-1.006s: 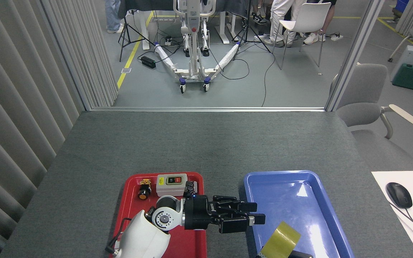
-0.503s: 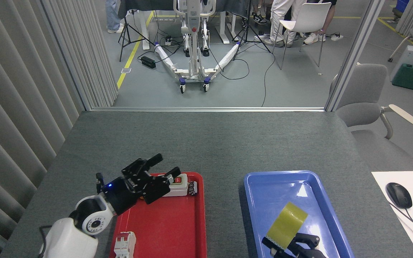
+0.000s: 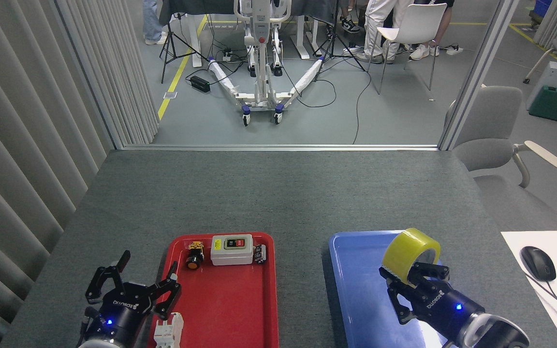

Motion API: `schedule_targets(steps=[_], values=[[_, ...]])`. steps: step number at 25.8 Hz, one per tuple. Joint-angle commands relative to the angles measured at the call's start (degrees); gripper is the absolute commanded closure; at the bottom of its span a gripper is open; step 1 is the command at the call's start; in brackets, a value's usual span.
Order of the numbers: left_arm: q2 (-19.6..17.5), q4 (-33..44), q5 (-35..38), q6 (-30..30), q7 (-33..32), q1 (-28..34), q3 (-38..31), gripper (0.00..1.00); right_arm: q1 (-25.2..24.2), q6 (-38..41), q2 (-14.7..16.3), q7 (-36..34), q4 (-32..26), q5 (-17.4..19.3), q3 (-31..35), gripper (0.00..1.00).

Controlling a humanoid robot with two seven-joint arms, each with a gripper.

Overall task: Place and move tape with both arms
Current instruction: 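Move the tape with the right gripper nearer the robot and set it down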

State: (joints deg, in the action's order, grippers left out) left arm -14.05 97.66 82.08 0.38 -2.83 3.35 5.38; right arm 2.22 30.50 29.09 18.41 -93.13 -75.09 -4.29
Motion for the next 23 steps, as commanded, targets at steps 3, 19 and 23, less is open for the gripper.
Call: schedule_targets(steps=[3, 19, 23], values=[[0.3, -0.4, -0.1, 0.1, -7.2, 1.2, -2.2, 0.00, 2.8, -4.7, -0.4, 23.1, 0.1, 7.0, -3.7, 1.00], [2.3, -1.7, -0.1, -0.4, 7.8, 1.4, 0.4, 0.00, 7.7, -22.9, -3.0, 42.6, 0.6, 14.4, -10.0, 1.00], [3.0, -1.7, -0.2, -0.5, 4.2, 1.2, -0.7, 0.00, 7.7, -24.8, -2.8, 42.4, 0.9, 14.4, -10.3, 1.00]])
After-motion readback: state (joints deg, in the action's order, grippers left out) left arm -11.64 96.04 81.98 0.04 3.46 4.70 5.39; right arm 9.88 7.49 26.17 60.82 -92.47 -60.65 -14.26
